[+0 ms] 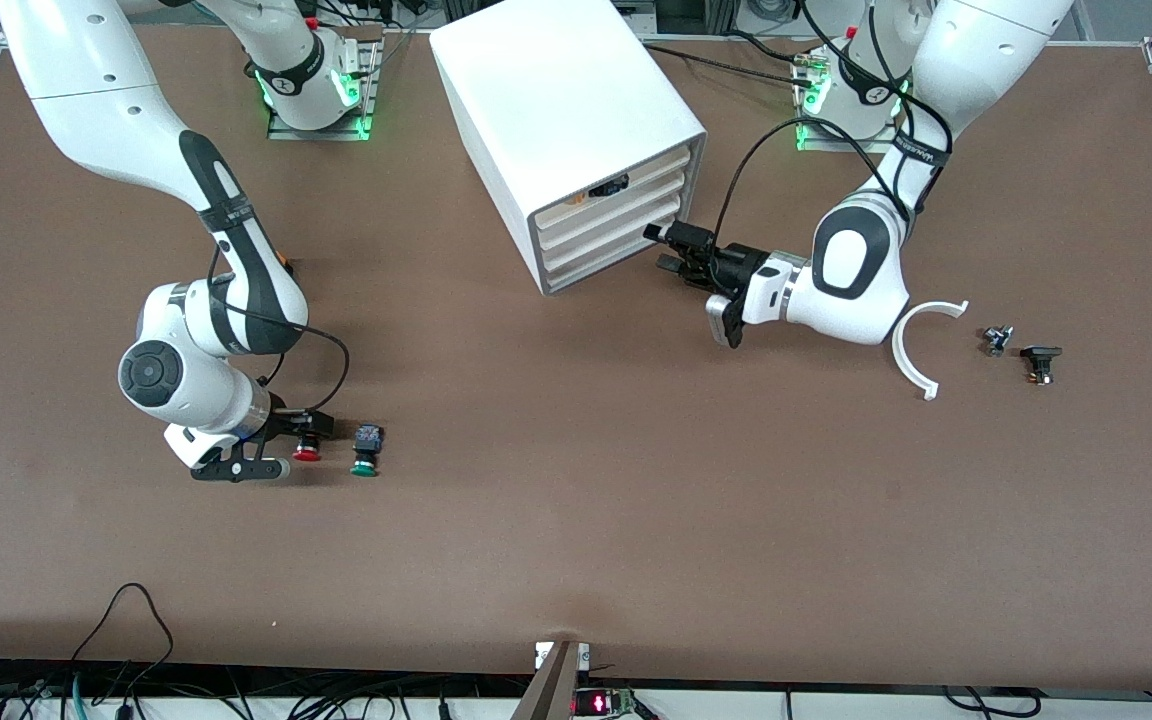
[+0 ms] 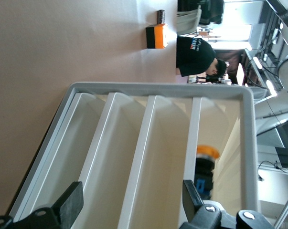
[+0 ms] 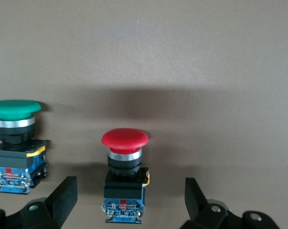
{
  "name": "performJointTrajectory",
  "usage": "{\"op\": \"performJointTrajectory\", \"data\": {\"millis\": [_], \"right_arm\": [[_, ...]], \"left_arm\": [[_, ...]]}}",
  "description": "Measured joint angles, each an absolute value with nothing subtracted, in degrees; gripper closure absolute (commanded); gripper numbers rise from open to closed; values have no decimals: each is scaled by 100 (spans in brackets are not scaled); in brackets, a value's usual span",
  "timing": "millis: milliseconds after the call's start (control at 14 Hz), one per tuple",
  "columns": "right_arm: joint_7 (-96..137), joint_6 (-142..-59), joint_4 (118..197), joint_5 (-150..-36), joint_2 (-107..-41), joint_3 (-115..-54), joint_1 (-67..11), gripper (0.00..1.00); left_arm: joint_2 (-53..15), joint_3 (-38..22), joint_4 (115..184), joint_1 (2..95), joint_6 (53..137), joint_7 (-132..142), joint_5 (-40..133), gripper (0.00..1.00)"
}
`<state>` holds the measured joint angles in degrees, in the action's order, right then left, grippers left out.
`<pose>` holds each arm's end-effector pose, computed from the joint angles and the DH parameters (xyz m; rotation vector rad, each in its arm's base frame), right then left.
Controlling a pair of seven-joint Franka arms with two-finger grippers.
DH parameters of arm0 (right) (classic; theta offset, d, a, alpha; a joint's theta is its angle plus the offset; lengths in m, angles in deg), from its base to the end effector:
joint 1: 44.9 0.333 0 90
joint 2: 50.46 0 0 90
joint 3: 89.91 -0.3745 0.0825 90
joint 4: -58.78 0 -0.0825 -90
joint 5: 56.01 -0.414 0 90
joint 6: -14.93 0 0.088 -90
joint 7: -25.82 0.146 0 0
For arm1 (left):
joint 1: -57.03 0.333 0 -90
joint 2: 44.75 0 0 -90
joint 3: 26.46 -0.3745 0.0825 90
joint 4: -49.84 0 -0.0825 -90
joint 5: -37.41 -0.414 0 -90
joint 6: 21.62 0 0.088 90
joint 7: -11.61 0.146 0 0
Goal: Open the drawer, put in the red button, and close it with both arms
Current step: 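Grasp the red button with the right gripper while the left gripper grips the drawer, then pull the top drawer open with the left gripper while the right gripper lifts the button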
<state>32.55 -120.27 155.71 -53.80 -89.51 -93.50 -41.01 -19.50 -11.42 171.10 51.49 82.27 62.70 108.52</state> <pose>0.7277 0.0895 0.1851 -3.1303 -0.0421 0.0211 0.4942 -0.3052 0.2356 1.8213 -0.3819 -0.3599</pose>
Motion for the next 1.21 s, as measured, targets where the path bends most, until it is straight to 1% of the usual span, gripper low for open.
{"op": "performJointTrajectory", "data": {"millis": [71, 143, 214, 357, 429, 500, 571, 643, 786, 857, 929, 1214], "right_arm": [[3257, -12027, 15601, -5381, -8964, -9350, -4101, 1], [3260, -12027, 15637, -5391, -8976, -9350, -4101, 7], [3261, -12027, 15673, -5410, -8983, -9349, -4102, 17], [3262, -12027, 15712, -5427, -8983, -9349, -4103, 39], [3262, -12027, 15713, -5432, -8983, -9349, -4103, 50], [3263, -12027, 15714, -5435, -8983, -9350, -4102, 64], [3263, -12027, 15713, -5437, -8983, -9350, -4102, 88], [3263, -12027, 15713, -5437, -8983, -9350, -4102, 100], [3264, -12028, 15710, -5437, -8978, -9350, -4102, 100], [3264, -12029, 15706, -5437, -8977, -9350, -4102, 100], [3264, -12036, 15700, -5438, -8976, -9350, -4102, 100], [3456, -12073, 15510, -5474, -8938, -9356, -4102, 100]], "left_arm": [[-1954, -1125, 17269, 5150, 8225, 6544, 11064, 23], [-1955, -1050, 17444, 5151, 8225, 6815, 11323, 25], [-1954, -936, 17618, 5147, 8230, 7064, 11575, 27], [-1953, -787, 17858, 5119, 8275, 7339, 11878, 35], [-1953, -767, 17909, 5107, 8283, 7390, 11915, 35], [-1953, -757, 17928, 5091, 8283, 7410, 11921, 35], [-1953, -748, 17935, 5067, 8283, 7413, 11921, 36], [-1952, -745, 17949, 5044, 8284, 7414, 11921, 40], [-1942, -740, 17990, 5024, 8287, 7416, 11921, 51], [-1930, -739, 18020, 5017, 8288, 7416, 11921, 66], [-1913, -739, 18048, 5010, 8289, 7416, 11921, 100], [-1791, -735, 18062, 4965, 8307, 7459, 11926, 100]]}}
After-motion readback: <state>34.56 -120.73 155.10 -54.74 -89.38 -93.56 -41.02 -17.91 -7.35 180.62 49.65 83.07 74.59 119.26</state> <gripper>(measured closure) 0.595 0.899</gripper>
